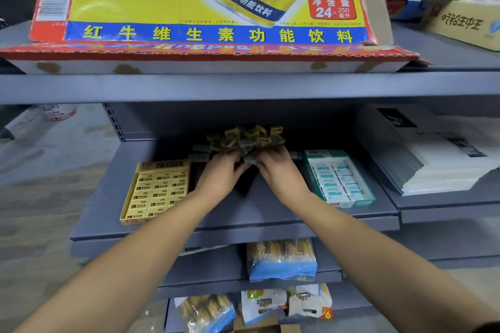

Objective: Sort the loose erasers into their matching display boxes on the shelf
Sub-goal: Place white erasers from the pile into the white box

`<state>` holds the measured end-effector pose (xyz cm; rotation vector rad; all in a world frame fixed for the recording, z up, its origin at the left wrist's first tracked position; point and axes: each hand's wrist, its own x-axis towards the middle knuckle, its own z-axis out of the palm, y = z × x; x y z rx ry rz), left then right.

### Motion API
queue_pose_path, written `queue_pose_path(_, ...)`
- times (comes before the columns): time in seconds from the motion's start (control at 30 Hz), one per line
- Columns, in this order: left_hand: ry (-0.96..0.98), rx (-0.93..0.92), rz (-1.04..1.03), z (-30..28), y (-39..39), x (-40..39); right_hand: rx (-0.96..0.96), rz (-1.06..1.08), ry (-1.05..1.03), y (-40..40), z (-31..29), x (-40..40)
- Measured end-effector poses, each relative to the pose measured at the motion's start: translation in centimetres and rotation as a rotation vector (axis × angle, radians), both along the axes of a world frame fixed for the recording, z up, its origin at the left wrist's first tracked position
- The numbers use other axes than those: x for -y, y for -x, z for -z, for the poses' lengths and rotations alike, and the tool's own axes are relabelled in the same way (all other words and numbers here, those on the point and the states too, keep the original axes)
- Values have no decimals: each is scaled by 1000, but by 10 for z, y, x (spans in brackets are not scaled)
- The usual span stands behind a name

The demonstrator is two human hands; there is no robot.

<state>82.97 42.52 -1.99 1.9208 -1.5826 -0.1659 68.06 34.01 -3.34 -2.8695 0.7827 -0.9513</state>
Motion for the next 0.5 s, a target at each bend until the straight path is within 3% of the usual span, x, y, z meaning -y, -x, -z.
queue_pose_path(0.07, 0, -12, 19, 2, 1, 0, 43, -14, 11, 4, 3, -3)
queue_pose_path(0.37, 69, -52, 55, 1, 12, -7, 158, 67, -317, 19, 6, -10)
queue_pose_path(0.5, 131, -53, 27, 3, 25, -7, 478, 162, -826, 22, -1, -20)
